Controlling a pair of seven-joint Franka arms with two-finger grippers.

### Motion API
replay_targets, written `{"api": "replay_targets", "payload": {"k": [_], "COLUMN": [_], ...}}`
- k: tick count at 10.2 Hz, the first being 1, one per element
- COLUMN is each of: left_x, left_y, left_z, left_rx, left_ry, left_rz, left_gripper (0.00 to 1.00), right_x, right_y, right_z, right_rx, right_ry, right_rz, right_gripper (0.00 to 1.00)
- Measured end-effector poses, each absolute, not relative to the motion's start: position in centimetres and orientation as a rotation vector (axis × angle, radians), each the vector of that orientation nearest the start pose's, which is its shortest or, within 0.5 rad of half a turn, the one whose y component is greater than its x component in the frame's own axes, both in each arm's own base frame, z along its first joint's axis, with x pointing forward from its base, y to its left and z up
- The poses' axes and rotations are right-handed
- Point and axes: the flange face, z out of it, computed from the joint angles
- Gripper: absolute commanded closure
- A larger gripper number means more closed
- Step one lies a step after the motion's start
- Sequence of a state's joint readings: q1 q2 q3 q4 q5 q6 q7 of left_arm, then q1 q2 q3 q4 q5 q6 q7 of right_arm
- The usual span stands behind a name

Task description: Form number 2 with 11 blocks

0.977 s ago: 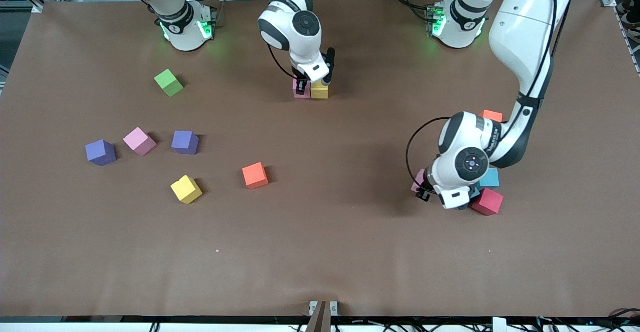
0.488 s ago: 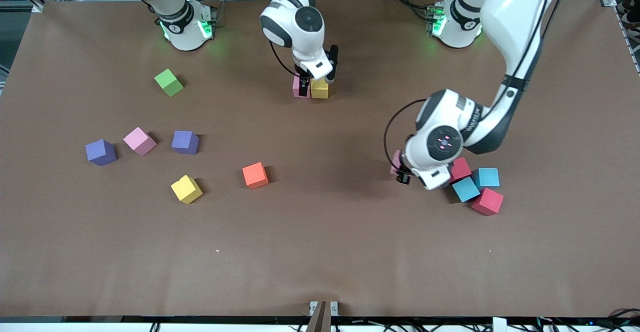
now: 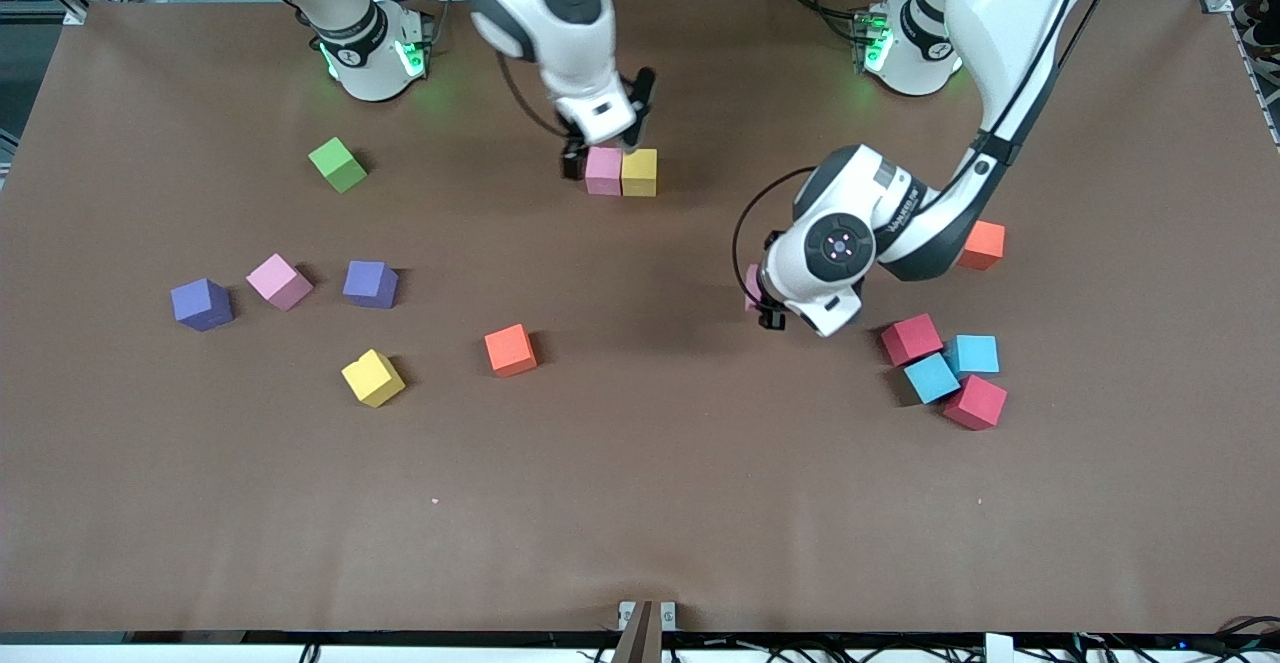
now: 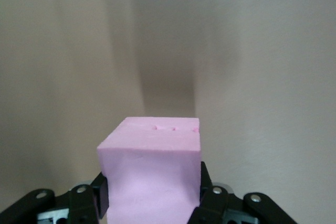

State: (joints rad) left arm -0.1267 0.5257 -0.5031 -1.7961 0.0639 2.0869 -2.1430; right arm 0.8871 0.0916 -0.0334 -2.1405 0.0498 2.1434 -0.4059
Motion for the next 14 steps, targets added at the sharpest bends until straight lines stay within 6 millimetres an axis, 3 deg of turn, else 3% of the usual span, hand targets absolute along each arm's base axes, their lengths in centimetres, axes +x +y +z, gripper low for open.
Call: {"api": "replay_targets", "payload": {"k": [2, 4, 7, 9, 11, 14], "left_x": [48.6, 44.3, 38.7, 35.1, 32.8, 31.2], "left_y": [-38.1, -40.9, -41.8, -42.1, -43.4, -44.5], "left_z": [26.8, 25.3, 22.1, 20.5, 20.6, 20.8], "left_rx": [-2.167, -2.167, -2.254, -2.265, -2.251, -2.257], "left_ry": [-2.101, -2.146, -2.115, -2.142, -2.167, -2.154], "left_rz": [0.357, 0.388, 0.359, 0.286, 0.252, 0.259], "left_gripper": [0.75, 0.75, 0.76, 0.76, 0.76, 0.75], "right_x": [42.8, 48.0, 51.9, 53.6, 53.9, 52.4], "right_y": [33.9, 27.8, 22.3, 18.7, 18.0, 22.3], "right_z": [36.6, 37.1, 37.6, 38.3, 39.5, 39.5], "right_rx": [-2.706, -2.853, -2.958, -2.991, -3.002, -2.955], "right_ry": [-1.532, -1.22, -0.763, -0.588, -0.484, -0.496], "right_rz": [0.111, 0.085, 0.064, 0.041, 0.023, 0.046], "right_gripper": [0.0, 0.0, 0.0, 0.0, 0.0, 0.0]}}
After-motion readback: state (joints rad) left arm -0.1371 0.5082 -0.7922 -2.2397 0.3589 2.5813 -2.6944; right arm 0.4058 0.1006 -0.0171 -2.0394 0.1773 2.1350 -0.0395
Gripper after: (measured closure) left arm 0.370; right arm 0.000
